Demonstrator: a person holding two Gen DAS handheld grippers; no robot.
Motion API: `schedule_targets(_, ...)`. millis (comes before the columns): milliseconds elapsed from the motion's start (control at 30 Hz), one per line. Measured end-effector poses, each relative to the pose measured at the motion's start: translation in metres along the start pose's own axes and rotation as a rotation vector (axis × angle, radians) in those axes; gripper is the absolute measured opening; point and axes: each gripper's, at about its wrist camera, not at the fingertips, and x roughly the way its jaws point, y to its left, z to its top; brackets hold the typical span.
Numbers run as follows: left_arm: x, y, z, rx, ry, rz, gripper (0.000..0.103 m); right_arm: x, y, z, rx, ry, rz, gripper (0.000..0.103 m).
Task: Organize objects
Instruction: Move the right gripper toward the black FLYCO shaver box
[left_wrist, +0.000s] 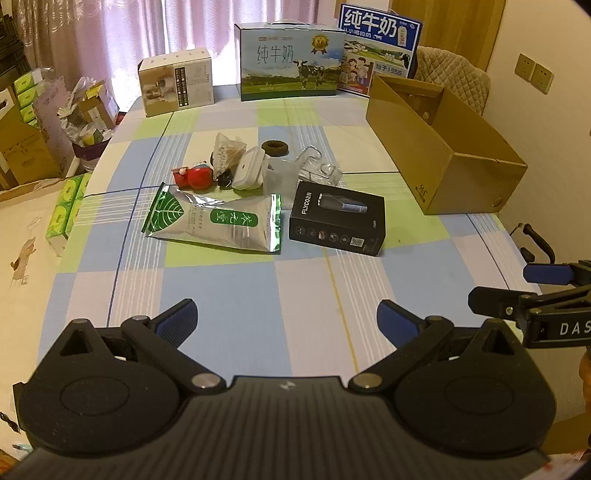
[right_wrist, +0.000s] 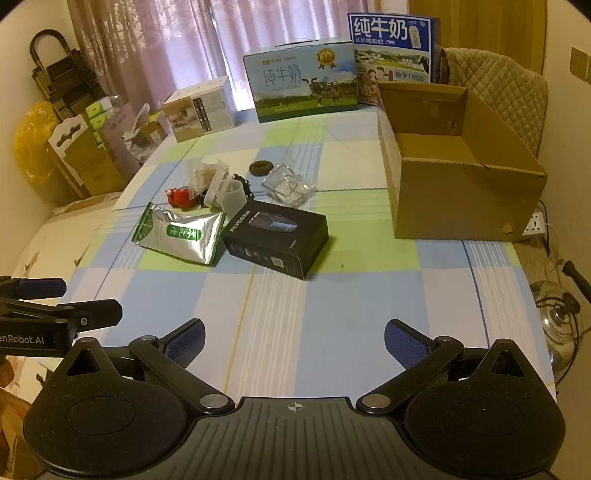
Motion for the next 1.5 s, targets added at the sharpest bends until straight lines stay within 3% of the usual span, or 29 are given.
schedule_targets(700, 0.019, -0.001, 0.017, -0.031, 0.017, 0.013, 0.102, 0.020, -0.012, 0.022, -0.013, 0.029, 0.028, 0.101)
schedule_targets(1100, 0.041, 0.018, 0.031, -0.096, 0.048, 0.060, 0.102, 0.050, -0.030, 0.050, -0.005, 0.040, 0.044, 0.101)
schedule_targets(1267, 0.054, 0.030, 0.036, -0.127, 0.066, 0.085, 0.102, 0.069, -0.033, 0.064, -0.042, 0.032, 0.094, 0.093)
schedule_targets(1500, 0.071, 0.047, 0.042, -0.173, 0.077, 0.118, 0.102, 0.102, -0.031, 0.083, -0.125, 0.005, 0.164, 0.089)
